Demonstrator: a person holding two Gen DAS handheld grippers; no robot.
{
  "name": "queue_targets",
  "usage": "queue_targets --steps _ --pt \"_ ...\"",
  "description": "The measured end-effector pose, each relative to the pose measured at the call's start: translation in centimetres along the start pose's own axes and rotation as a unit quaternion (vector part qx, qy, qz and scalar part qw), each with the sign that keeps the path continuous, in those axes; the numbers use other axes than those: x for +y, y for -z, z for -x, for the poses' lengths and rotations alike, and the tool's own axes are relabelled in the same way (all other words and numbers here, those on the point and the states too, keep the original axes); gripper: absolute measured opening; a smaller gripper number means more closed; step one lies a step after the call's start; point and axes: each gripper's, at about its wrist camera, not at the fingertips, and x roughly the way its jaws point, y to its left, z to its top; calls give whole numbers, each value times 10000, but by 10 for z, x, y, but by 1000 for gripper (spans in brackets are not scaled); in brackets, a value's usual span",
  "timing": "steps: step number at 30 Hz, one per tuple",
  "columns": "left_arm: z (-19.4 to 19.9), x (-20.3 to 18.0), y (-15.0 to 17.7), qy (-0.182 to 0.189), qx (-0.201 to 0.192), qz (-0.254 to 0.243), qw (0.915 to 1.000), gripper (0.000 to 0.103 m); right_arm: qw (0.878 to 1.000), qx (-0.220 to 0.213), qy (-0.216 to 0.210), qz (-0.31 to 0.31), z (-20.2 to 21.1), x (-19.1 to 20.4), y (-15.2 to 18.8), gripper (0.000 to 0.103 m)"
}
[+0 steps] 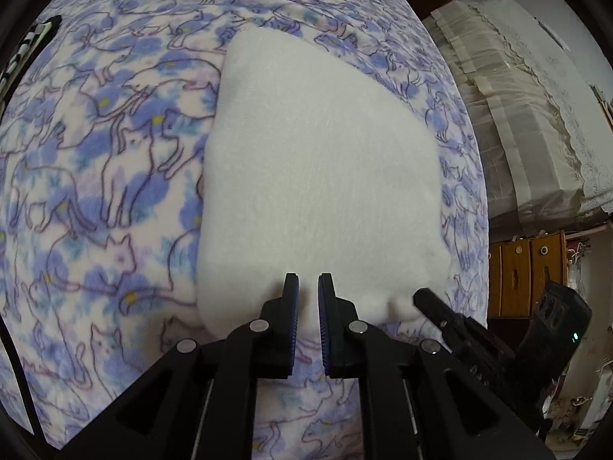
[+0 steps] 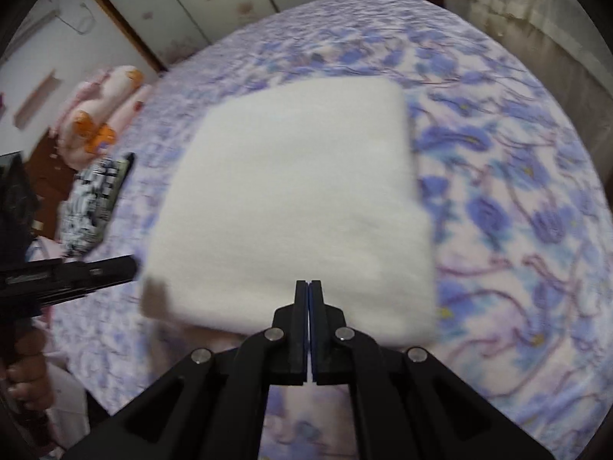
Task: Fold large clothes
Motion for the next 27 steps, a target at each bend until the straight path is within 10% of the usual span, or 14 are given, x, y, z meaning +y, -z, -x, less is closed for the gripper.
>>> queue_targets --steps 10,27 --pt "-55 0 -69 90 -227 -107 9996 3 9975 69 -694 -123 -75 47 -45 0" --pt "-134 23 -180 711 -412 345 9960 1 9979 -415 -473 -169 -161 15 -153 0"
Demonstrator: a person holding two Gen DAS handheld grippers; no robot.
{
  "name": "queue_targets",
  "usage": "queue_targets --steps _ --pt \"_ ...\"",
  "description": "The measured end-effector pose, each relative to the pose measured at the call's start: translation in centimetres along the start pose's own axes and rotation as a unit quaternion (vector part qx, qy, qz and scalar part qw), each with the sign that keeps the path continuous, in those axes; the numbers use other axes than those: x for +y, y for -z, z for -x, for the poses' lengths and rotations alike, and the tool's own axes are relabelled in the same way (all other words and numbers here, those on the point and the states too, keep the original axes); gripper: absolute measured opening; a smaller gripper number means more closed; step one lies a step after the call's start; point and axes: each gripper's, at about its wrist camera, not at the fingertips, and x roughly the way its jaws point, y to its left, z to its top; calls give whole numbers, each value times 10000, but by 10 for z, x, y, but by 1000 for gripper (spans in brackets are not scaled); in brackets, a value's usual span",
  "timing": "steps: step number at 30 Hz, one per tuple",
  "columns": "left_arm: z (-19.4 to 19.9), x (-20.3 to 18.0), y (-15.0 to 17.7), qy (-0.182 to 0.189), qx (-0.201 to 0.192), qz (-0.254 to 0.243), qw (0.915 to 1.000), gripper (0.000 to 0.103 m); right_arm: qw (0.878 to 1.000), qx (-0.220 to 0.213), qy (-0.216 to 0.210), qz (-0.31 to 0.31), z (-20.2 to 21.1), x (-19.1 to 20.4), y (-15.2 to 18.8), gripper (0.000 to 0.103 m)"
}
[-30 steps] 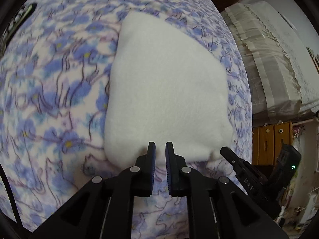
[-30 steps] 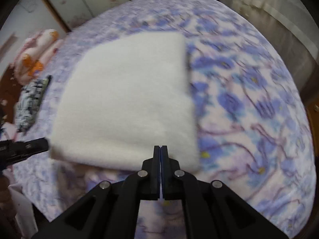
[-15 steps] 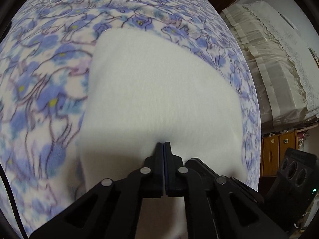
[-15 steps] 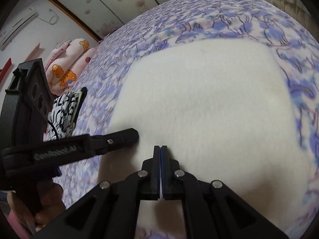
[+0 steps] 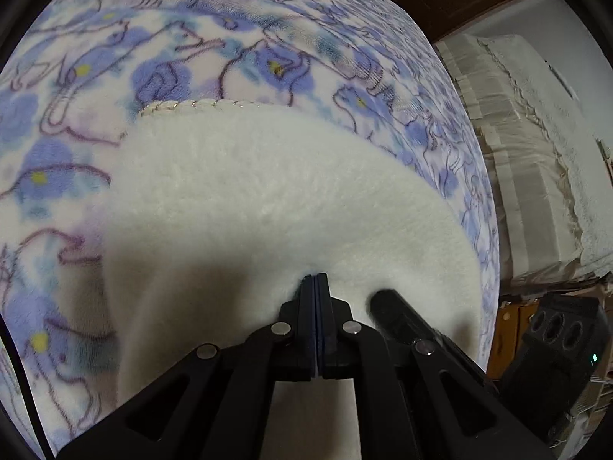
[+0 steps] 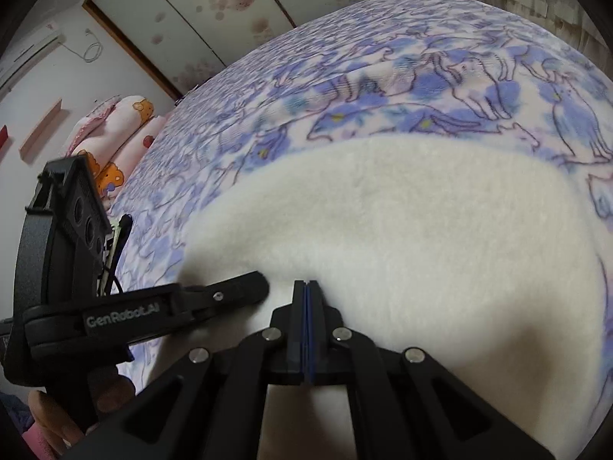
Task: Fold large clothes
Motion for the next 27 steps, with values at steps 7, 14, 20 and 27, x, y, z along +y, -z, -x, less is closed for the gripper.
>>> queue_targets --steps 7,14,20,27 --pt "4 3 13 139 -176 -122 9997 1 9989 -356 215 -235 16 -24 -2 0" --pt "15 3 24 -36 -276 -339 9990 1 9942 -545 855 -360 40 -43 3 0" --pt "23 -2 32 -267 -263 -696 9969 1 9920 -418 1186 -119 54 -50 21 0" --pt "47 13 45 -38 -364 -15 9993 1 9895 -324 1408 72 74 -53 36 0"
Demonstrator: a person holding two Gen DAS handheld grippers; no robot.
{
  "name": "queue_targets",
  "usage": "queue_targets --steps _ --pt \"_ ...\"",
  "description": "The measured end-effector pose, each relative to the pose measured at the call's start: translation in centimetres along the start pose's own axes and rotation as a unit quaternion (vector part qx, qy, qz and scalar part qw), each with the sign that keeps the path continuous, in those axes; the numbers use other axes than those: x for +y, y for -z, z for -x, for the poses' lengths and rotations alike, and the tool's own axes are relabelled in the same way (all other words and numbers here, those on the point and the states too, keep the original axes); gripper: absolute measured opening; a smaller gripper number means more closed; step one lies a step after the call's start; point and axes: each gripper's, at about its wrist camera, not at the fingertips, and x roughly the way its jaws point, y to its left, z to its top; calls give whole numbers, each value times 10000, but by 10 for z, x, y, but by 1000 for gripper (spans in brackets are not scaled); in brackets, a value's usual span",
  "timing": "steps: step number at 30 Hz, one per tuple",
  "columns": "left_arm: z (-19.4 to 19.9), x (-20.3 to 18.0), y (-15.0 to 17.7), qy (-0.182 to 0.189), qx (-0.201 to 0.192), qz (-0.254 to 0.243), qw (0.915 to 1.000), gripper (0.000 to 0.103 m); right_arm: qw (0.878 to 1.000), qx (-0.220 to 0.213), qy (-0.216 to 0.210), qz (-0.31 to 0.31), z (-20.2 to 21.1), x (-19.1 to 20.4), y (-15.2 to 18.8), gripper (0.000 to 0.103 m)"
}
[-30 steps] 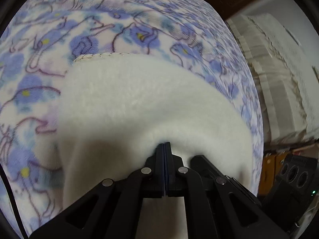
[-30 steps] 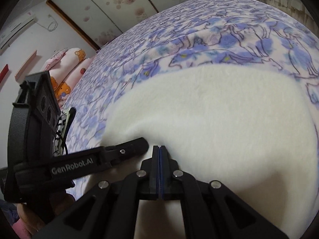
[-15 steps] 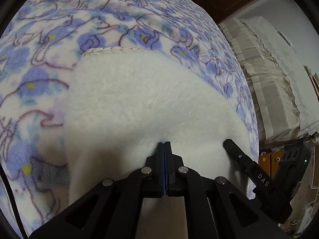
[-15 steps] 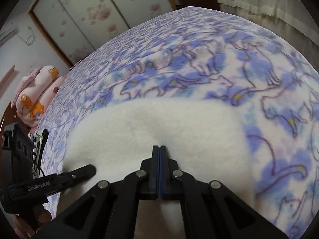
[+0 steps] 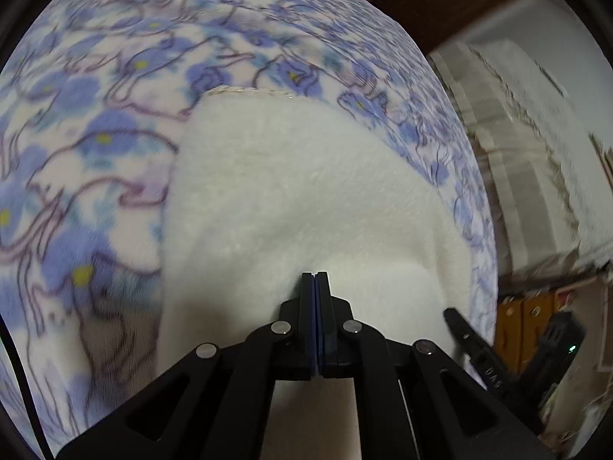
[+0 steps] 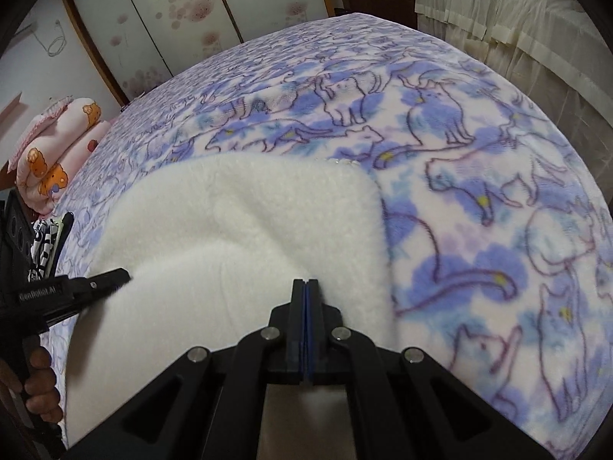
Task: Fold large clothes
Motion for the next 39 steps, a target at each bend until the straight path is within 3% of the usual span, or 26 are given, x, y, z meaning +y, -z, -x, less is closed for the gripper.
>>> queue_targets --steps 4,7,10,12,15,17,19,20,22,23,28,33,39 --pt "22 12 10 127 -68 364 9992 1 9995 184 194 -139 12 -3 2 0" --pt "41 16 11 -117 -34 610 9981 4 9985 236 486 42 26 -1 3 0" --pt "64 14 11 -762 -194 512 9956 40 9967 266 762 1 44 -4 6 0" --pt "83 12 17 -1031 -348 408 9932 43 9967 245 767 -60 57 -10 9 0" --pt "103 12 25 -1151 -347 439 9918 52 9978 231 544 -285 78 -26 16 3" --pt "113 11 33 -1255 -328 437 9906 74 9979 319 402 -393 85 -34 20 3" --pt "124 9 45 -1436 -394 372 9882 87 9975 459 292 -446 92 -41 25 5" --pt "128 8 51 -1525 -440 338 9868 88 9969 559 228 -499 94 -44 28 8" --pt "132 6 66 -1713 -419 336 9837 91 9936 825 46 -773 97 -54 35 26" --pt "132 6 72 -1754 -359 354 9832 93 9921 873 -50 -903 100 -59 40 30" --pt "129 6 103 -1741 58 427 9838 93 9868 988 -427 -1212 113 -72 62 64" --pt "124 5 122 -1842 377 412 9813 93 9763 1208 -884 -1564 113 -80 78 80" --pt "120 3 125 -1974 656 342 9775 94 9706 1513 -1063 -1542 104 -77 88 86"
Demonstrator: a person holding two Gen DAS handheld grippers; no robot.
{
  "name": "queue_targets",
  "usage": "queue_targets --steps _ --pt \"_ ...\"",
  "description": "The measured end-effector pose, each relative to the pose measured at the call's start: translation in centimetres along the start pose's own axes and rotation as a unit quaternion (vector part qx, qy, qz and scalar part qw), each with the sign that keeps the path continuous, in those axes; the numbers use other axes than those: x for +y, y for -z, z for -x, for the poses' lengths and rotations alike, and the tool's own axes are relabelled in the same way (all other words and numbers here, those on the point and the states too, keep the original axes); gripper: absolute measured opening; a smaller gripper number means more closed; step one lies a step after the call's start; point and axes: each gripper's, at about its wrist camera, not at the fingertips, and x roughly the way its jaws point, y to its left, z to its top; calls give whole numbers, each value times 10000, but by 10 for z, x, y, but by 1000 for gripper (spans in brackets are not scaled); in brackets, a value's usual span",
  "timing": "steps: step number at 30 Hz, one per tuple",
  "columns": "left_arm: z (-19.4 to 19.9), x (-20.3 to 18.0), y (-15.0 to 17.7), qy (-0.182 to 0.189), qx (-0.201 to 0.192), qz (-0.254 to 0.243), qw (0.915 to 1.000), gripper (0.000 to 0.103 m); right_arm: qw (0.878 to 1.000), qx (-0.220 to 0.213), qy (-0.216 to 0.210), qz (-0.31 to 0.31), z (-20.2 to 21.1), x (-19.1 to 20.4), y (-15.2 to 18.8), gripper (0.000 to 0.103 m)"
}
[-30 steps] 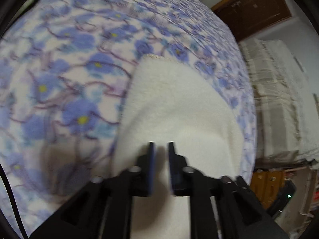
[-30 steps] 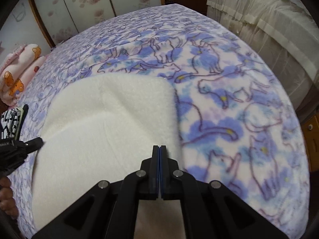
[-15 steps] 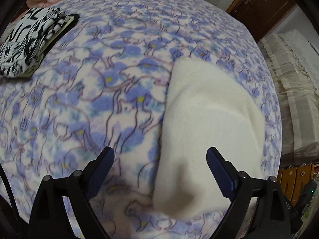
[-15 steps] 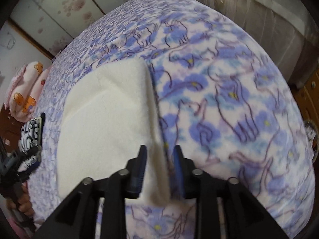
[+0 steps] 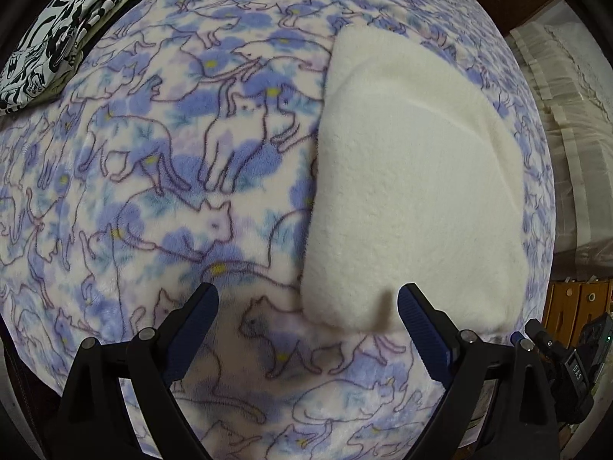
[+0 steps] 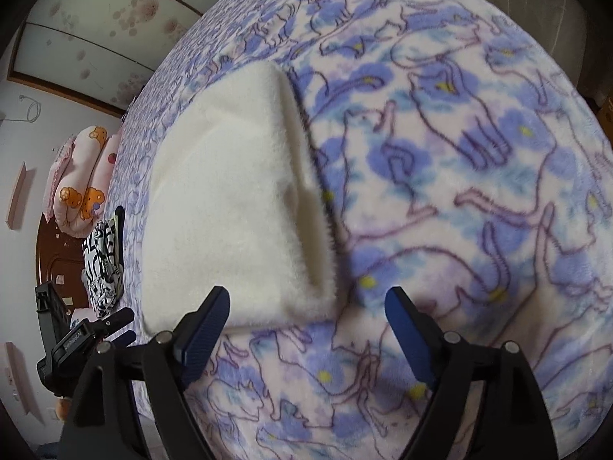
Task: Fold large clothes
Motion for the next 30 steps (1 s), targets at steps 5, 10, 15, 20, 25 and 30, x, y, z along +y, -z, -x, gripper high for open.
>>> queue_targets --steps 5,10,15,20,25,30 --pt "0 -9 -1 -173 39 -165 9997 99 9999 154 -37 -16 -7 1 0 91" --pt "-5 -22 -10 -163 111 -410 9990 100 9997 206 -92 -52 -16 4 -5 97" --pt "-16 -34 -23 -328 250 -661 9970 100 9992 372 -140 -9 -32 4 -12 97" --pt "-30 -44 -35 -322 439 -838 9950 102 9978 646 -149 -5 -55 3 -20 98" --pt "-46 -52 -46 -101 668 -923 9934 102 9960 863 -136 160 -76 9 -29 102" --pt "-67 -61 -57 199 1004 -1126 9884 103 9940 987 -364 288 -94 13 -39 103"
